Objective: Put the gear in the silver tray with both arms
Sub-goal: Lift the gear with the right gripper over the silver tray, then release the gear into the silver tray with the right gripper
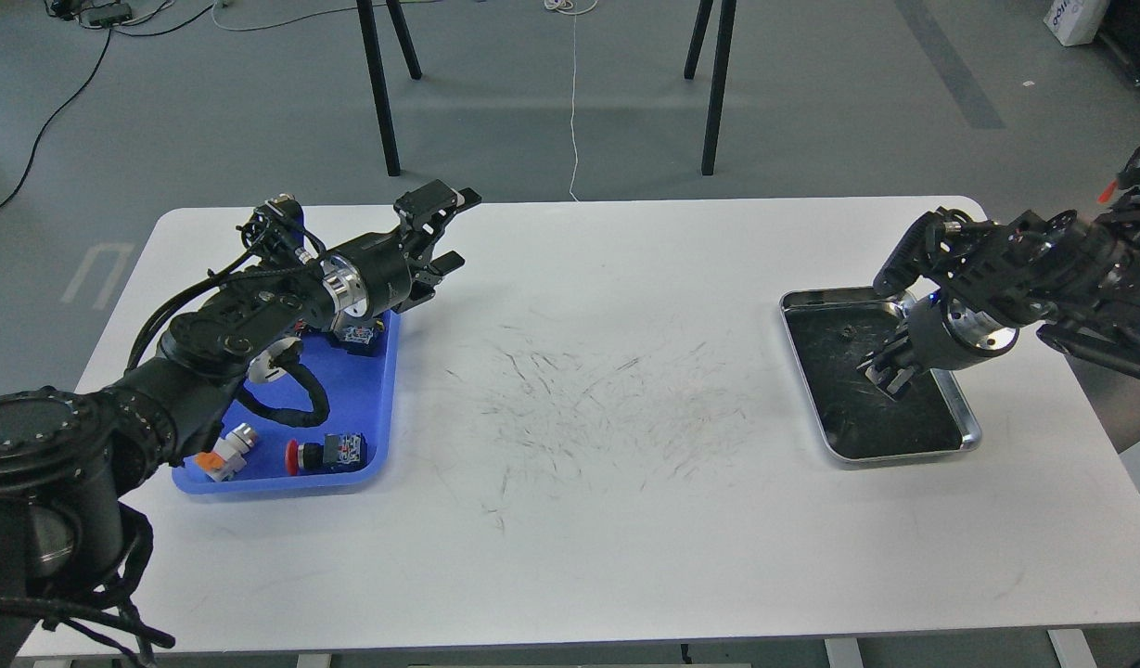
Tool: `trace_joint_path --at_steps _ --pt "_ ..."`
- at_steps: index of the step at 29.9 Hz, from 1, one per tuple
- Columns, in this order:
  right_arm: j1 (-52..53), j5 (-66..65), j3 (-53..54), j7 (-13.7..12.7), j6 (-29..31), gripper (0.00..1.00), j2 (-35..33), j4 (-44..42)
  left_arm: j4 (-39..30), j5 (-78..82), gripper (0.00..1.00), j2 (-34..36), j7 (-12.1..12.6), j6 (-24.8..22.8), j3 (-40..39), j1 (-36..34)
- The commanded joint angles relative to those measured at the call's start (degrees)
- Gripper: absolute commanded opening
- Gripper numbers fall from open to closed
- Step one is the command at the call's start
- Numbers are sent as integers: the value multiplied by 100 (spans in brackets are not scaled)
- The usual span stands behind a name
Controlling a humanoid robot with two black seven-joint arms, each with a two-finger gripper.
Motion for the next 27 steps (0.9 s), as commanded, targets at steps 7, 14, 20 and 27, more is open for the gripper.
trace_joint_path --at_steps 7,14,20,27 --pt "-243 9 9 0 0 5 -146 -118 -5 35 100 -69 0 17 9 -2" --pt "-375 44 53 0 -9 6 -164 -320 -5 114 100 -86 0 26 0 -2" --pt "-410 44 97 0 -18 7 -164 -320 4 114 100 -86 0 35 9 -2" --pt "-454 70 106 0 -9 40 -164 -329 4 132 100 -77 0 9 17 -64"
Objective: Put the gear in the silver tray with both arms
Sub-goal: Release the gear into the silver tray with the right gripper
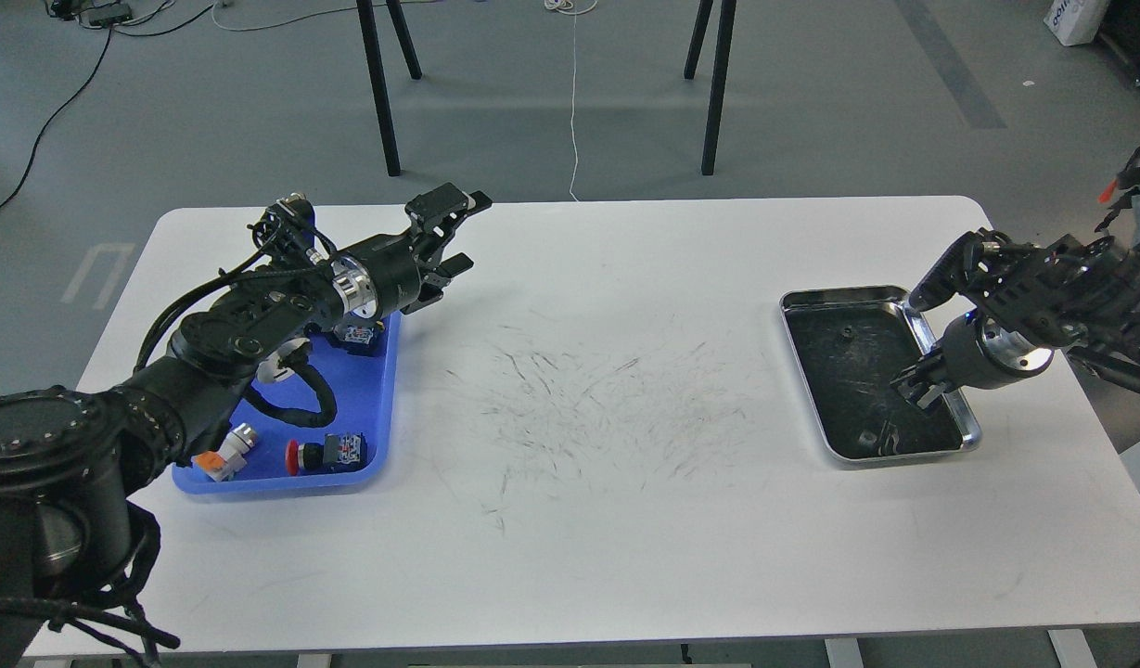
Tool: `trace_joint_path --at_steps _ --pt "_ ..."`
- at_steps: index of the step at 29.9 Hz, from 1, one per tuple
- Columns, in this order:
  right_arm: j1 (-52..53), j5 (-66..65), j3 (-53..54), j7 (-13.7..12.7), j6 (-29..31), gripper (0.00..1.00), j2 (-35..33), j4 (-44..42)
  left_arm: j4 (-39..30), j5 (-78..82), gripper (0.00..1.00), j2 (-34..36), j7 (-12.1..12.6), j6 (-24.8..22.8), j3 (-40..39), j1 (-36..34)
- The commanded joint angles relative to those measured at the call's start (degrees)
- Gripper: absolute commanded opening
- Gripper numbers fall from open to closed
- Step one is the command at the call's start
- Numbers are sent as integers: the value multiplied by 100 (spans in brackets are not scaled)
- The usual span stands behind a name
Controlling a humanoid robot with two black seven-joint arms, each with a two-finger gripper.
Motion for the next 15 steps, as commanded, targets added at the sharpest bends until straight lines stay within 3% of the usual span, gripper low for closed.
trace_joint_path --at_steps 1,2,5,6,15 --pt "-20 59 16 0 9 44 -1 -4 2 2 100 9 0 -15 6 -23" --pt "-20 112 16 0 9 48 -1 -4 2 2 100 9 0 -15 6 -32" --pt "-20 288 16 0 0 77 -1 -4 2 2 100 0 0 -15 6 -24" --pt "-20 341 16 0 0 81 -1 -4 2 2 100 0 0 -15 -2 -32" --pt "-20 385 112 0 9 90 -71 -65 2 2 100 0 0 -15 -2 -23"
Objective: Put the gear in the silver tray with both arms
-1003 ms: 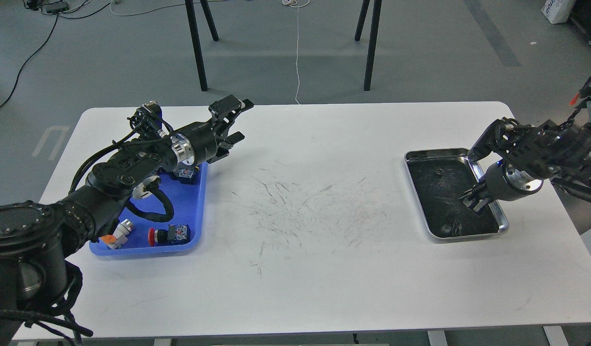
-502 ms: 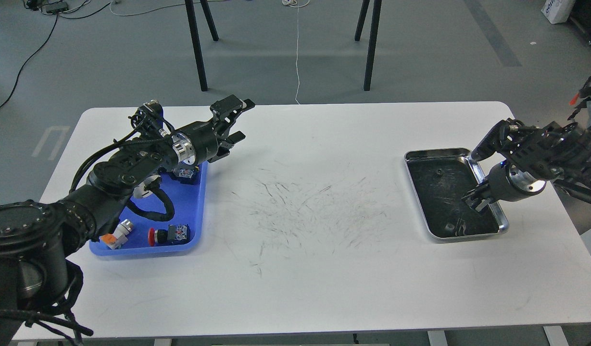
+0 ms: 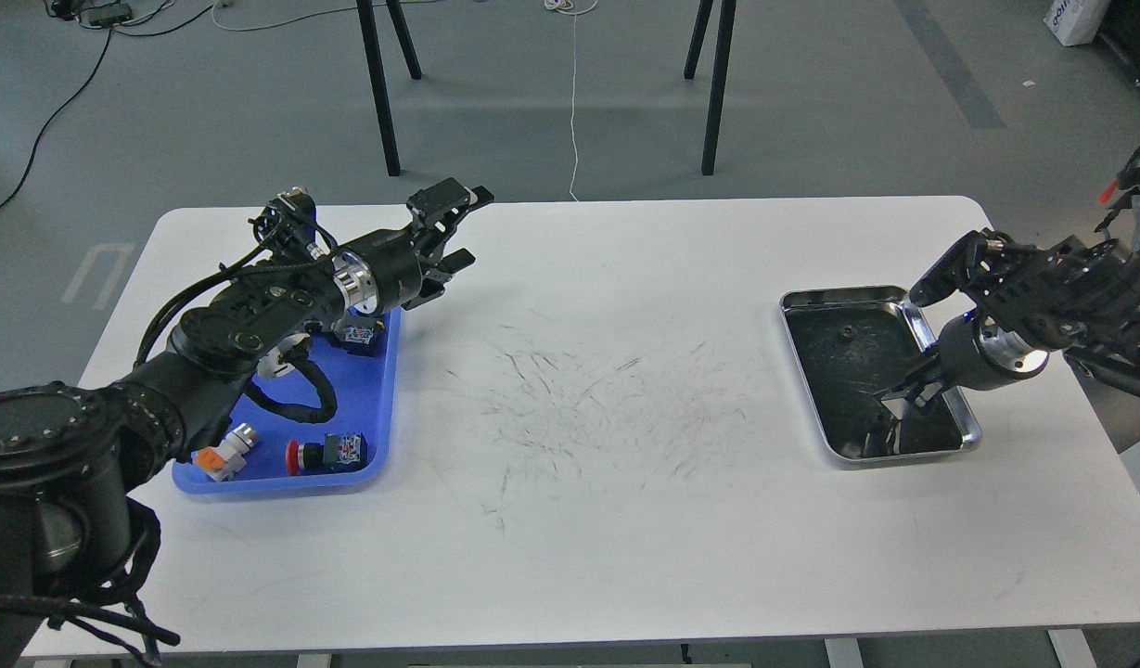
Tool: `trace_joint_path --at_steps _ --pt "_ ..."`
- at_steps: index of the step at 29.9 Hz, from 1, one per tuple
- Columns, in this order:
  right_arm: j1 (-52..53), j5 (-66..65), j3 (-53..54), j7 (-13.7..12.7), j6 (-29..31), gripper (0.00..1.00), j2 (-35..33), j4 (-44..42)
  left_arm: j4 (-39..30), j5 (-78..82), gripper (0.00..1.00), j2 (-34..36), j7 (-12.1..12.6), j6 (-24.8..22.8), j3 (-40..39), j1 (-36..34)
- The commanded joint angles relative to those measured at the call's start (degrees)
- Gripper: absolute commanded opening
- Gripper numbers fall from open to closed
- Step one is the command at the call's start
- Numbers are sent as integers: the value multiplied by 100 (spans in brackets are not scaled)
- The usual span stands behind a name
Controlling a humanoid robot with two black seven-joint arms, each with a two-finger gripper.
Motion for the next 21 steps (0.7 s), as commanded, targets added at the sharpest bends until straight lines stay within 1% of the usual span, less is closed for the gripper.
trace_joint_path --at_steps 1,4,8,11,15,21 --pt "0 8 117 0 7 90 -44 -77 -1 -1 100 -1 0 0 0 5" --pt "-9 95 257 0 7 94 -62 -208 -1 -1 100 -1 0 0 0 5" --pt "-70 762 354 0 7 95 -53 -410 -1 -1 100 -1 0 0 0 5" --pt "-176 974 389 0 -10 97 -53 -586 -1 -1 100 -27 0 17 -9 14" --pt "-237 1036 529 0 -72 98 -62 -736 8 -1 100 -141 0 35 0 22" --pt "-378 1571 1057 0 -54 98 -79 -850 8 -1 100 -141 0 35 0 -4"
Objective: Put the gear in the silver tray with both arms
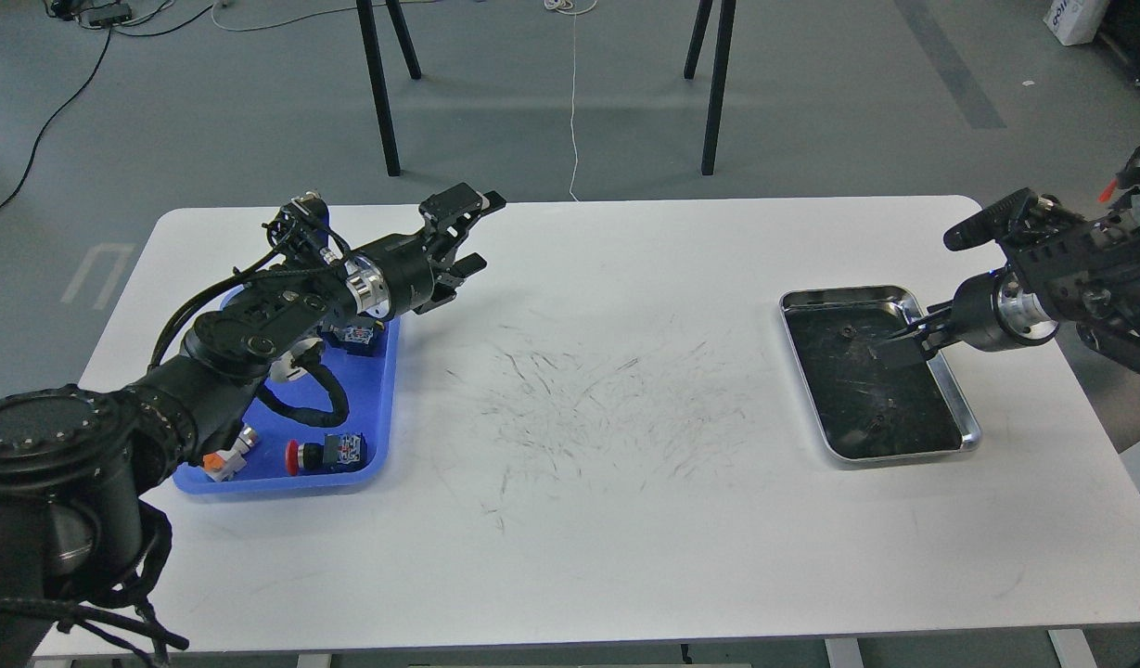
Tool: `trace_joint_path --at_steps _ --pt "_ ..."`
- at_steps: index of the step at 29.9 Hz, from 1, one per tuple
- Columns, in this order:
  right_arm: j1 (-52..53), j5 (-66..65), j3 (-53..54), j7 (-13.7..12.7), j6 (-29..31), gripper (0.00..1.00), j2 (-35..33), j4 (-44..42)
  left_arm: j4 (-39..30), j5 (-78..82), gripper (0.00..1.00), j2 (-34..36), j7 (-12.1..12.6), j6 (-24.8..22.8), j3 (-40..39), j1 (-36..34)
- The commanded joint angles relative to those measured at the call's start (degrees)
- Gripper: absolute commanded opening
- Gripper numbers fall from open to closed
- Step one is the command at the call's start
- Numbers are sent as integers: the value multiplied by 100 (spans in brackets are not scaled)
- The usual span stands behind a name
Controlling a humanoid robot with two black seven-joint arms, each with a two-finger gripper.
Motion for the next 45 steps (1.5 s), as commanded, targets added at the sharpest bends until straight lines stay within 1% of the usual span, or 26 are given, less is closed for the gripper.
trace_joint_path --at_steps 1,3,5,9,10,14,17,19,22,26,31,38,45 --pt "-28 334 272 0 7 98 -55 -74 0 -1 100 -2 0 2 0 -23" --pt "-19 501 412 0 -37 98 -134 -144 0 -9 100 -2 0 2 -9 -32" --pt "-37 694 754 0 -203 98 -178 -188 0 -18 100 -2 0 2 -17 -32" --pt "-388 975 1492 0 -932 98 -266 -214 9 -71 100 -2 0 63 -35 -32" --pt "-467 1011 1677 0 -1038 98 -275 -232 9 -80 100 -2 0 90 -44 -32" --pt "-801 1073 2266 0 -1241 98 -222 -346 18 -88 100 -2 0 230 -79 -23" --pt "-959 1081 2583 0 -1390 98 -143 -688 44 -97 100 -2 0 248 -88 -23" --pt "-1082 1125 2794 0 -1522 98 67 -943 53 -106 100 -2 0 248 -105 -23" --pt "-1136 1405 3023 0 -1479 98 366 -1417 53 -106 100 -2 0 239 -105 -23" --pt "-1171 2502 3068 0 -1409 98 577 -1752 53 -115 100 16 0 231 -114 -32" --pt "-1171 3900 3094 0 -1136 98 779 -1761 62 -316 100 42 0 231 -114 -41" --pt "-1311 4851 3173 0 -1013 98 1114 -1761 62 -545 100 86 0 239 -140 -111" --pt "-1408 6168 3453 0 -820 98 1166 -1744 70 -677 100 253 0 204 -649 -76"
